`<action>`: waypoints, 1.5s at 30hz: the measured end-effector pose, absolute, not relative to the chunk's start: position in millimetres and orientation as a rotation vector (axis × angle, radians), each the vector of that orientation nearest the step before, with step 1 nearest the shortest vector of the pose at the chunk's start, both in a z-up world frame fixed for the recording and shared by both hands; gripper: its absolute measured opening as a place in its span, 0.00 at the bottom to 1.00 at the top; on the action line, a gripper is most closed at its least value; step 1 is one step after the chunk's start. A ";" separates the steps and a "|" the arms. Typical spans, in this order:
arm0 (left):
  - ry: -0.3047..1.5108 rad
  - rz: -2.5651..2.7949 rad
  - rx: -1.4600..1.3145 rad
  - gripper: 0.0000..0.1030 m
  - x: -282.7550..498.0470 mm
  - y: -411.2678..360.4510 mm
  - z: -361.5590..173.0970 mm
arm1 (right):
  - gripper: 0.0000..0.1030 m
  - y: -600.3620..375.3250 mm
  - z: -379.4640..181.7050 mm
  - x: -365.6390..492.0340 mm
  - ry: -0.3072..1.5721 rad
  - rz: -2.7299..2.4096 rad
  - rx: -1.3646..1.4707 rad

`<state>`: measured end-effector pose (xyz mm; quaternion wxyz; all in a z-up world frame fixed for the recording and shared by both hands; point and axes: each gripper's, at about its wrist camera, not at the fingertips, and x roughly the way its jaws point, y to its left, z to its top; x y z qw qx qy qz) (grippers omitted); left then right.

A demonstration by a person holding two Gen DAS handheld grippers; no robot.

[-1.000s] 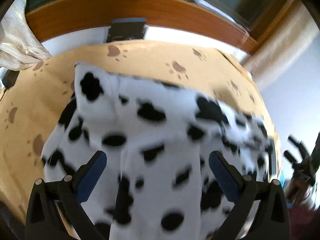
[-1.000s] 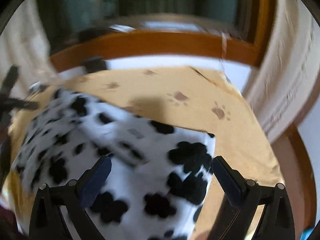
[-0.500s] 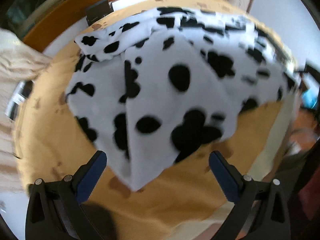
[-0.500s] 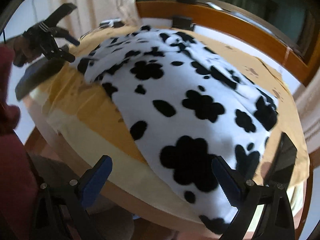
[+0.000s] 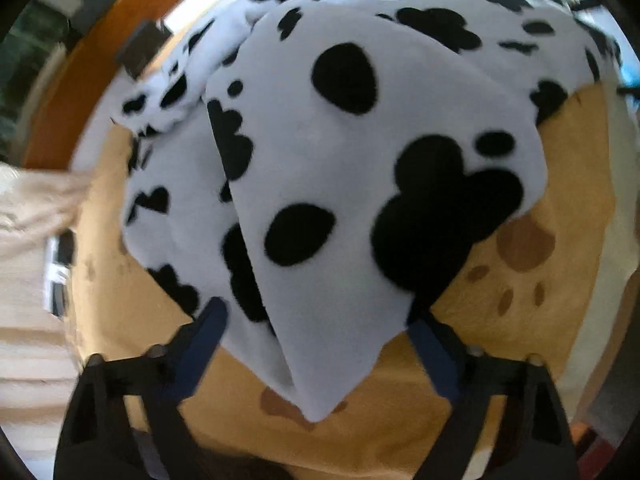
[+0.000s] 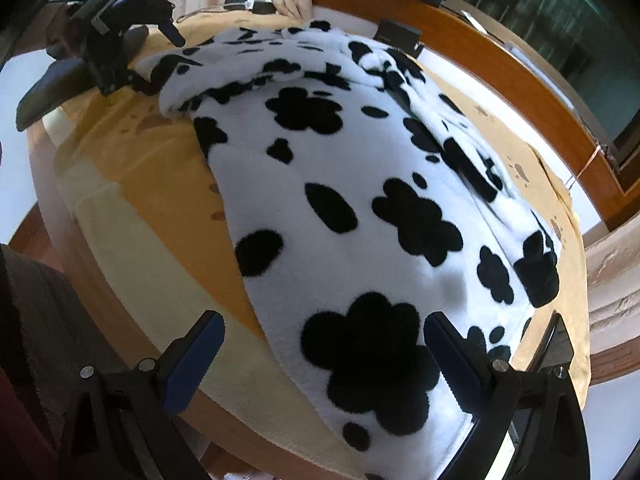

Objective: Fold clothes

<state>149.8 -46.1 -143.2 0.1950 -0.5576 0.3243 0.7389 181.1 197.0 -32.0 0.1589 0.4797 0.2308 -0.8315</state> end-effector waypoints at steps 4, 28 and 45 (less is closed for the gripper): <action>0.798 2.009 -1.598 0.41 145.3 -48.1 -140.6 | 0.71 203.5 -42.1 175.7 0.632 -2.358 1.452; 0.791 2.105 -1.327 0.16 69.5 -25.4 -35.5 | 0.48 245.2 17.2 139.9 0.302 -2.327 1.559; 0.890 1.997 -1.320 0.16 34.1 -11.7 -31.7 | 0.36 221.0 2.6 142.7 0.501 -2.337 1.534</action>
